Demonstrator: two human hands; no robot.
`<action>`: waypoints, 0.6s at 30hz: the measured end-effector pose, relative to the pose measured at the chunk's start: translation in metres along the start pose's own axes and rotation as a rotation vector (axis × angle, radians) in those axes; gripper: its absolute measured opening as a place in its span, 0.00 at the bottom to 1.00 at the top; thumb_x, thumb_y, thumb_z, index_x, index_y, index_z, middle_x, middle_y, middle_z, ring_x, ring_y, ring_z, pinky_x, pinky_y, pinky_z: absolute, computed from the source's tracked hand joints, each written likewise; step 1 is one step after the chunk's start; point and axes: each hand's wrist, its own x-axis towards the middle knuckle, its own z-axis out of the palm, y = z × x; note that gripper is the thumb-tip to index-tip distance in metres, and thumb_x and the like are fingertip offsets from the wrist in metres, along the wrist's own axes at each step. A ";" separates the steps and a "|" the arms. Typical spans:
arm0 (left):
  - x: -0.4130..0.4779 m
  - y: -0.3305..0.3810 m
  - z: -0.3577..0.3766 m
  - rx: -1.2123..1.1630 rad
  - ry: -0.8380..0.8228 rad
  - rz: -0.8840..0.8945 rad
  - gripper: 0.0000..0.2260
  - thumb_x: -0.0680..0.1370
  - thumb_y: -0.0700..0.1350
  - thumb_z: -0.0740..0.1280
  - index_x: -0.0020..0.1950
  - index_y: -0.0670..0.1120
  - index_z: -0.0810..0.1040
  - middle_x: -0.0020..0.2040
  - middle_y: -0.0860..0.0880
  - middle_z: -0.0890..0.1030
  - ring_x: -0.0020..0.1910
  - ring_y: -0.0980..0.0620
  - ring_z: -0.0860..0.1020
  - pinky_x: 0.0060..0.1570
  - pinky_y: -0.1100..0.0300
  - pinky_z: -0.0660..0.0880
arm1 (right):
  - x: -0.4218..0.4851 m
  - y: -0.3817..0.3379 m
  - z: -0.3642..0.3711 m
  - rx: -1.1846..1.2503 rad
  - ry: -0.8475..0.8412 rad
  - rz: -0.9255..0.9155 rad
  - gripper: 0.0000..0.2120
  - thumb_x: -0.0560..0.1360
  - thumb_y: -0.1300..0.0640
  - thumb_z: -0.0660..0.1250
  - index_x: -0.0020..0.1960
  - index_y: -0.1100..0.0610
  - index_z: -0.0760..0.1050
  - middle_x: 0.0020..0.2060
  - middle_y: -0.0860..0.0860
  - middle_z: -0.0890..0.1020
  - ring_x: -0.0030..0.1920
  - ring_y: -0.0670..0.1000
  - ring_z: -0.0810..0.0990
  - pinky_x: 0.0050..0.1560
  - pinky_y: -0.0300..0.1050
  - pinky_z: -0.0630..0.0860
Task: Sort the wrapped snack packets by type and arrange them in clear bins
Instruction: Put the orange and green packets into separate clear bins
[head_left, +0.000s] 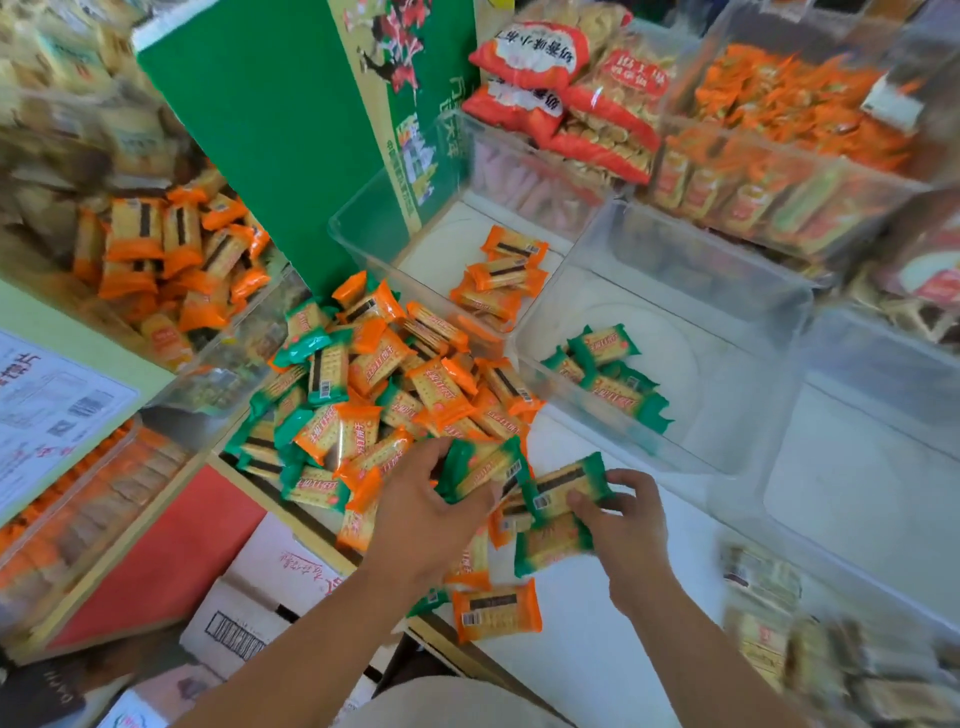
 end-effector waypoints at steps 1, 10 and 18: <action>0.009 0.011 0.004 -0.015 0.000 0.005 0.16 0.73 0.50 0.79 0.56 0.59 0.77 0.51 0.60 0.80 0.50 0.67 0.76 0.43 0.76 0.71 | -0.008 -0.009 -0.005 -0.014 0.006 -0.066 0.18 0.75 0.63 0.76 0.53 0.45 0.72 0.49 0.54 0.83 0.43 0.54 0.85 0.34 0.45 0.80; 0.115 0.101 0.087 -0.092 -0.010 0.111 0.18 0.74 0.53 0.77 0.60 0.50 0.76 0.45 0.56 0.82 0.44 0.59 0.81 0.47 0.52 0.81 | 0.015 -0.133 -0.059 0.103 0.245 -0.484 0.23 0.77 0.61 0.73 0.61 0.39 0.69 0.50 0.49 0.80 0.43 0.45 0.84 0.39 0.42 0.82; 0.110 0.075 0.081 0.046 -0.116 0.106 0.18 0.80 0.47 0.72 0.69 0.48 0.75 0.58 0.59 0.77 0.55 0.62 0.78 0.50 0.68 0.74 | 0.103 -0.127 -0.049 -0.320 0.212 -0.364 0.21 0.79 0.57 0.65 0.66 0.35 0.69 0.59 0.55 0.77 0.48 0.55 0.82 0.39 0.49 0.81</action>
